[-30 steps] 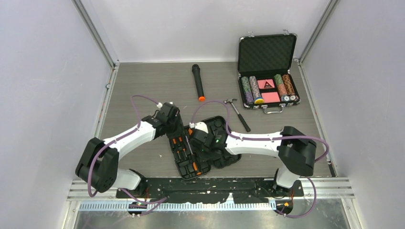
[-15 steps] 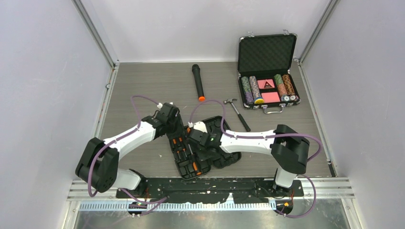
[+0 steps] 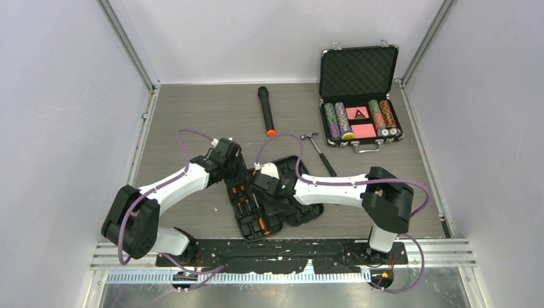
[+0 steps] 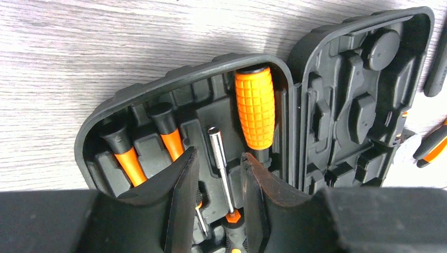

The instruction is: Pack the tool kit

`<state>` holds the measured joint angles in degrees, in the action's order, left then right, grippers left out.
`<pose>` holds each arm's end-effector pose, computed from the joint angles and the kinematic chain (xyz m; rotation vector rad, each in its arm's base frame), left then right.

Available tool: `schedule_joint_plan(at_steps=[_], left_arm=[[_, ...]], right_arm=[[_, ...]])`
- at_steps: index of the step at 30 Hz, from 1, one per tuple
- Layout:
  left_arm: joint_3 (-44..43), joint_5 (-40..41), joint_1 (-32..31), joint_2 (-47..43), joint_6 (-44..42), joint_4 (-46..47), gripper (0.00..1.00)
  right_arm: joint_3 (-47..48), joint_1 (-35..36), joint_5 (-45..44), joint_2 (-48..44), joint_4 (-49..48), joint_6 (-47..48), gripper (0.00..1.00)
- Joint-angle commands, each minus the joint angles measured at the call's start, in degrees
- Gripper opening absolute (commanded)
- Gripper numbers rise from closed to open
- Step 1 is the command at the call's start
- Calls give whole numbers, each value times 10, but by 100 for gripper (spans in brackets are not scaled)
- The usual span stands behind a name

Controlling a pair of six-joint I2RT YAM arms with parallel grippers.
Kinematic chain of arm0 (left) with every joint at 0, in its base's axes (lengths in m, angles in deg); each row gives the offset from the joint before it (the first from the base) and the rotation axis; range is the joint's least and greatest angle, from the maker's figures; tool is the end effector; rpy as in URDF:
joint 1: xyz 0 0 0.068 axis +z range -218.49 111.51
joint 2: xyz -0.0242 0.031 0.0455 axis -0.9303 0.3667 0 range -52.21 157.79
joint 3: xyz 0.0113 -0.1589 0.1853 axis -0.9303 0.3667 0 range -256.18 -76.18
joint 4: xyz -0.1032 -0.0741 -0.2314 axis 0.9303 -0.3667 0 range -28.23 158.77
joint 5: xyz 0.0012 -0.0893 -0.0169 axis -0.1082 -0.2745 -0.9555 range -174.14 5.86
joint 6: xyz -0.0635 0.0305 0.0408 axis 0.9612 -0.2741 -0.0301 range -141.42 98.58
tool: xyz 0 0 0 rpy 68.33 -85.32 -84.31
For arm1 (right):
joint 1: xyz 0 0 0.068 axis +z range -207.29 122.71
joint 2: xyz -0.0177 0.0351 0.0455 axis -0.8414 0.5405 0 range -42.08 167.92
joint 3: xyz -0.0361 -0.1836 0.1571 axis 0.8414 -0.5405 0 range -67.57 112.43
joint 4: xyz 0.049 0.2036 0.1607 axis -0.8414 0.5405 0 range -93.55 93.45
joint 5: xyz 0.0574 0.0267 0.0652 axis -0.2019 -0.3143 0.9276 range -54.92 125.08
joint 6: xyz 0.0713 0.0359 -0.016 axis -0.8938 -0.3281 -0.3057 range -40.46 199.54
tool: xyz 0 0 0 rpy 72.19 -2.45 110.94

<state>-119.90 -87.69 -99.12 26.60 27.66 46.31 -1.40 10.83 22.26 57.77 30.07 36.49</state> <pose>0.2466 -0.1510 0.1284 -0.4073 2.6586 -0.5655 0.1467 0.3231 0.1252 -0.5307 2.6708 0.2777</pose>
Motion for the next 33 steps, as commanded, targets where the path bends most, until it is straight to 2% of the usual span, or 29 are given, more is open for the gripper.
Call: schedule_joint_plan(at_steps=[1, 4, 8, 19, 27, 33], left_arm=[[-32, -16, 0, -4, 6, 26, 35], [-43, -20, 1, 4, 7, 25, 33], [-56, -29, 0, 12, 10, 25, 31], [-99, -38, -16, 61, 15, 11, 20], [-121, -39, -17, 117, 8, -5, 10], [-126, -40, -17, 142, 2, -20, 7]], right_arm=[[-35, -2, -16, -48, -30, -29, 22], [-57, -2, -21, -77, -53, -30, 31], [-80, -1, -17, -105, -79, -25, 34], [-93, -2, 0, -112, -103, -11, 19], [-91, -2, 15, -90, -98, -10, 18], [-87, -3, 13, -76, -80, -11, 16]])
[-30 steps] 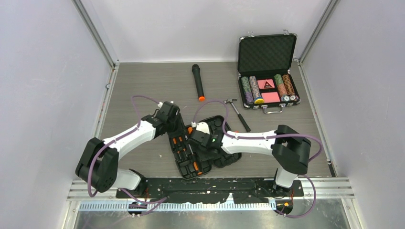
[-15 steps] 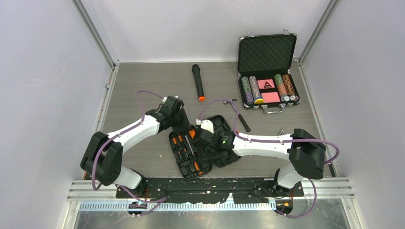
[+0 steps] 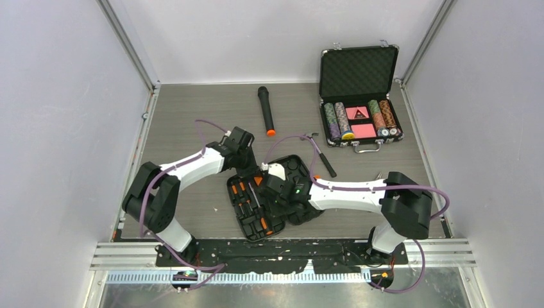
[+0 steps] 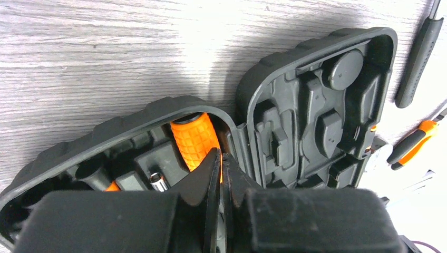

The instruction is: Pack the tool kit

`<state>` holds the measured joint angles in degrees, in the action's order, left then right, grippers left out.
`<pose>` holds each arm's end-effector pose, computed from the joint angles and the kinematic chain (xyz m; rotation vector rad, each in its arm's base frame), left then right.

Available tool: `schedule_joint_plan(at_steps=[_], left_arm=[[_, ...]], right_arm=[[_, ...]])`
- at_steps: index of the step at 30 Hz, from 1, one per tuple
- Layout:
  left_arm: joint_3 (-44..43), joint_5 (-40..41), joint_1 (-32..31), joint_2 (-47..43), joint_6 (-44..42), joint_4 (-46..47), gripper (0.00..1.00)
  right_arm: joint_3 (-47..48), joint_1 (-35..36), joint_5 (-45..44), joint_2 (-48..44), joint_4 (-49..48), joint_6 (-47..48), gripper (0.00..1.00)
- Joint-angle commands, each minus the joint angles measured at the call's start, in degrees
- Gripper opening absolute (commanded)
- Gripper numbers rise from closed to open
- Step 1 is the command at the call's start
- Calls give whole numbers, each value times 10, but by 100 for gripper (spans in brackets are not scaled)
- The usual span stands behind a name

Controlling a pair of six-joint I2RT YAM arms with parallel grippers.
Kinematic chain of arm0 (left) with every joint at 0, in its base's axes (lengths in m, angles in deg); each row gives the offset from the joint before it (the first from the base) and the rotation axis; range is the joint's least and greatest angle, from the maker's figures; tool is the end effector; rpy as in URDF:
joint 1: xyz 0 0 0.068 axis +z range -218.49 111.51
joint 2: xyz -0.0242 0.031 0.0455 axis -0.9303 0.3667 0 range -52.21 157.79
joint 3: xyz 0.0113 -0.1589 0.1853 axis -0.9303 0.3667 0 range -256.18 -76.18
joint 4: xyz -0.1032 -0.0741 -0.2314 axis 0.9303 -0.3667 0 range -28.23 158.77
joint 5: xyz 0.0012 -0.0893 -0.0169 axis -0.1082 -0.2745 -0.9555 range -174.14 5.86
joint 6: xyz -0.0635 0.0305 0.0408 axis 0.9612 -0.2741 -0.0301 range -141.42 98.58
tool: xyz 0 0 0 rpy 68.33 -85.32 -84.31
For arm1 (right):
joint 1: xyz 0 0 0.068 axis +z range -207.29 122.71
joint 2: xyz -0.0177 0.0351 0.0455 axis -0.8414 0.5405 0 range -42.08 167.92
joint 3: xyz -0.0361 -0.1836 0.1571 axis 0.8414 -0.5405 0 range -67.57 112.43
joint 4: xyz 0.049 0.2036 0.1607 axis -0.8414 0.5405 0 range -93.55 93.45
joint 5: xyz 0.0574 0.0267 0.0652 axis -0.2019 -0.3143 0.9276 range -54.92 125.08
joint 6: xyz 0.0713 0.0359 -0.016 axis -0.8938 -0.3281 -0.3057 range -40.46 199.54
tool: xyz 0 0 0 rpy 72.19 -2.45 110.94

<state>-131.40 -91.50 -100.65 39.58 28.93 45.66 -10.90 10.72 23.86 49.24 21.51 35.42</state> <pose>0.2786 -0.1857 0.1242 -0.3888 2.7319 -0.6263 0.1384 0.3058 0.1326 -0.4797 2.6093 0.4499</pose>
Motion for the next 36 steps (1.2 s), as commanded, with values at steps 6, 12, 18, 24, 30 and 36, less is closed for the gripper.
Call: schedule_joint_plan(at_steps=[6, 12, 18, 24, 30, 36], left_arm=[[-6, -3, -2, 23, -10, -15, 7], [-5, -3, -2, 31, -10, -12, 5], [5, -7, -2, 49, -10, -2, 4], [-7, 8, -2, -1, -10, -14, 18], [-28, 64, -4, -82, -8, -48, 38], [-19, 85, -4, -89, 5, -70, 40]], right_arm=[[15, -3, 0, 26, 20, 1, 11], [19, -6, 7, 41, 34, -1, 5], [33, -9, 17, 63, 51, -1, 5], [39, -10, 11, 59, 57, 1, 5], [40, -9, 10, 58, 59, -2, 5], [42, -9, 4, 57, 61, -7, 5]])
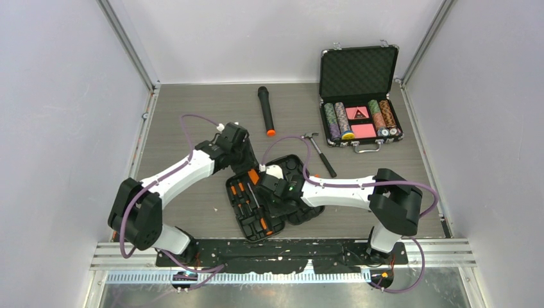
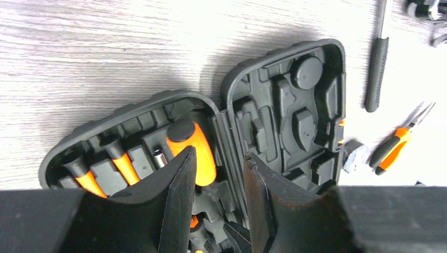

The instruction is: Pack the tool kit

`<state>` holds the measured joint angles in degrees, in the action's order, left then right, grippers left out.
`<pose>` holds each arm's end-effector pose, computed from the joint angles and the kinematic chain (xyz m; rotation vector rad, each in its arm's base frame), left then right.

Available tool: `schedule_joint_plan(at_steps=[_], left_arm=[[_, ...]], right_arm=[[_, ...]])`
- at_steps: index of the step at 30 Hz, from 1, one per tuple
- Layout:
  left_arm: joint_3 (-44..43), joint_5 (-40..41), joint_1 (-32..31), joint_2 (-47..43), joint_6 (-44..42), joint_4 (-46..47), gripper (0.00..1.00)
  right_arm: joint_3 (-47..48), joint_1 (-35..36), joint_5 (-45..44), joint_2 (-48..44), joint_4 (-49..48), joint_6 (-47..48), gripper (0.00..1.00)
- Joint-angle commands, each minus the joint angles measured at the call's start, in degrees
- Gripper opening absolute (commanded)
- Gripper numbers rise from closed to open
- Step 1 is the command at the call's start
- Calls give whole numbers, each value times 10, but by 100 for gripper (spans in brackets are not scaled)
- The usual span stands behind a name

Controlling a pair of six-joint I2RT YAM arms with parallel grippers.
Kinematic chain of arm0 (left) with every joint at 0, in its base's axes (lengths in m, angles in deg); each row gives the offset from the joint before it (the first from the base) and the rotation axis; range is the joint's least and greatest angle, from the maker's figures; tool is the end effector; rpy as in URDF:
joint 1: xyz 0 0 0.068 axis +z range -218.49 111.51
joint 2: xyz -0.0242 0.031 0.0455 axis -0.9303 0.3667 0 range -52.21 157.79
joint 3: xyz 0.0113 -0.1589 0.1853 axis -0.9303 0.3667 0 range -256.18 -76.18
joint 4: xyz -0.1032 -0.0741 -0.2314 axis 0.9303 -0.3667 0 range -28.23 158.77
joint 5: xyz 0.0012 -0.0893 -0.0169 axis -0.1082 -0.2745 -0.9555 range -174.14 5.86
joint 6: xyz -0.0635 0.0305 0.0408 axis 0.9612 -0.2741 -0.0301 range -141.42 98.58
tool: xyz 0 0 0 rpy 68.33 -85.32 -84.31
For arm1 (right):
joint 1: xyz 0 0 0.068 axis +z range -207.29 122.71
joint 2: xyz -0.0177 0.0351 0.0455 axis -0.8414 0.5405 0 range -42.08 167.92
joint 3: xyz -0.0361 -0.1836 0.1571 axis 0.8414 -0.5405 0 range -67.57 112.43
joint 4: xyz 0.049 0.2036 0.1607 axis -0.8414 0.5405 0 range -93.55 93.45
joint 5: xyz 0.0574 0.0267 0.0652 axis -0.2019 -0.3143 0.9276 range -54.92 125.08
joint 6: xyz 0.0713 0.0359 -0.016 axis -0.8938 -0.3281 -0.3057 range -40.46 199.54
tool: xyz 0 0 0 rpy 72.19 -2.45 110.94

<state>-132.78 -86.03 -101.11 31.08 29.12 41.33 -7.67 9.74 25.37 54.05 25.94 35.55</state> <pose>0.2730 -0.1774 0.1716 -0.3960 2.6012 -0.5977 0.1434 0.3077 0.1176 -0.4984 2.6972 0.3541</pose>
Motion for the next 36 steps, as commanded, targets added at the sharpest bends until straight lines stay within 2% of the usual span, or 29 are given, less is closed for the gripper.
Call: schedule_joint_plan(at_steps=[1, 7, 16, 26, 36], left_arm=[[-2, 28, -1, -1, 5, -26, 40], [17, 27, -4, 2, 15, -14, 39], [4, 9, -8, 53, 18, -4, 26], [-3, 4, -8, 91, 17, -1, 22], [-24, -4, -20, 135, 7, -34, 10]], right_arm=[[10, 0, -11, 9, 17, -10, 5], [10, 0, -13, 7, 18, -17, 5], [20, 0, -16, -3, 18, -20, 5], [47, 0, -25, 4, 33, -8, 6], [48, 0, -9, 21, 34, -8, 5]])
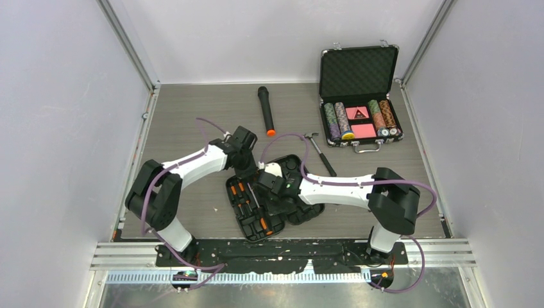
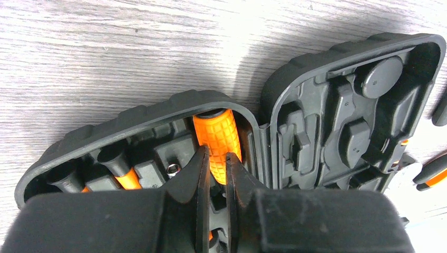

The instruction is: Pack the tool kit

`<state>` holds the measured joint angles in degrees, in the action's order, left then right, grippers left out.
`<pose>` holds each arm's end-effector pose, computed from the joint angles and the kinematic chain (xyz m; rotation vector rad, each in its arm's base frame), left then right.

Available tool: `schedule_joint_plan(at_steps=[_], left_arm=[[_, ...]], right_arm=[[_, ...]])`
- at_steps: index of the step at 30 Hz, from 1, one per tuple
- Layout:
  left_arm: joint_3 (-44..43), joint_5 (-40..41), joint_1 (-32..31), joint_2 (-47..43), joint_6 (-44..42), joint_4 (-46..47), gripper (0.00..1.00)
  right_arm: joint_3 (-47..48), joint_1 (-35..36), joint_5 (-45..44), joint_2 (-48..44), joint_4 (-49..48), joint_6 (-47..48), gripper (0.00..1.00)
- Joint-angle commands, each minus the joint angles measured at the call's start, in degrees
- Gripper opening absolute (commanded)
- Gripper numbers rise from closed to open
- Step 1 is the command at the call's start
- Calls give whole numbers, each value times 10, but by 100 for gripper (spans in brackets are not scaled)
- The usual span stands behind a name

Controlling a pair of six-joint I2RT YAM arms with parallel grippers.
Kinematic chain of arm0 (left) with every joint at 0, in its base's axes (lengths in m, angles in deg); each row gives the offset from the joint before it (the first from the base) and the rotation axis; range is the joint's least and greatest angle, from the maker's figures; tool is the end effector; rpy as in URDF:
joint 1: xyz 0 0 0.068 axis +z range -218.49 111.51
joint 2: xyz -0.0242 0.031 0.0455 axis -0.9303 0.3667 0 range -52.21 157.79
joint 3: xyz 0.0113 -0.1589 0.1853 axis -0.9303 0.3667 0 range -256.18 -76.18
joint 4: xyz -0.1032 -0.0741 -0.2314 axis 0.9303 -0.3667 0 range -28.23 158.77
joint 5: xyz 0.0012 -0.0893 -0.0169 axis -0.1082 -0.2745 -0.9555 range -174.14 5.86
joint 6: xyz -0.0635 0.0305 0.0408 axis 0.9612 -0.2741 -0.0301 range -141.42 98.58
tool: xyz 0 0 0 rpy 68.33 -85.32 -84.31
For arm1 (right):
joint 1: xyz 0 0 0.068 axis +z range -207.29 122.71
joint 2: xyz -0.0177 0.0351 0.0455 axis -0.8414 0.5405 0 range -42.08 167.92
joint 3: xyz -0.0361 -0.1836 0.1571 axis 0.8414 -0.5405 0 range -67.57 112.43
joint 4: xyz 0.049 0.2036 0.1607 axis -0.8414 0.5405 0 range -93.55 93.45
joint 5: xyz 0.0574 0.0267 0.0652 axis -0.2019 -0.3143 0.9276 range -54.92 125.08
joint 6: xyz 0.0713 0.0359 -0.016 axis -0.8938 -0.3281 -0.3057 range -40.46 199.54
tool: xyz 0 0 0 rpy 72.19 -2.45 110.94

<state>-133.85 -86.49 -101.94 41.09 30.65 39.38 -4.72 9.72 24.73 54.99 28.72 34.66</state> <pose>0.2745 -0.1847 0.1211 -0.4424 2.7770 -0.4652 0.1463 0.3122 0.1249 -0.4759 2.7040 0.3338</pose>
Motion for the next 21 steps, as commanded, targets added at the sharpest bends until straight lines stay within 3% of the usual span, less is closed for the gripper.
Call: schedule_joint_plan(at_steps=[1, 6, 14, 21], left_arm=[[-16, 2, -13, 39, -8, -20, 9], [-7, -4, -13, 59, -3, -21, 1], [-10, -14, -13, 97, -1, -20, 0], [-10, -16, -13, 112, -2, -17, 0]], right_arm=[[19, 0, -2, 13, 5, 1, 5], [12, -5, 15, 24, 5, -5, 5], [-52, -51, 86, 49, -36, -26, 6], [-45, -57, 94, 80, -23, -24, 5]])
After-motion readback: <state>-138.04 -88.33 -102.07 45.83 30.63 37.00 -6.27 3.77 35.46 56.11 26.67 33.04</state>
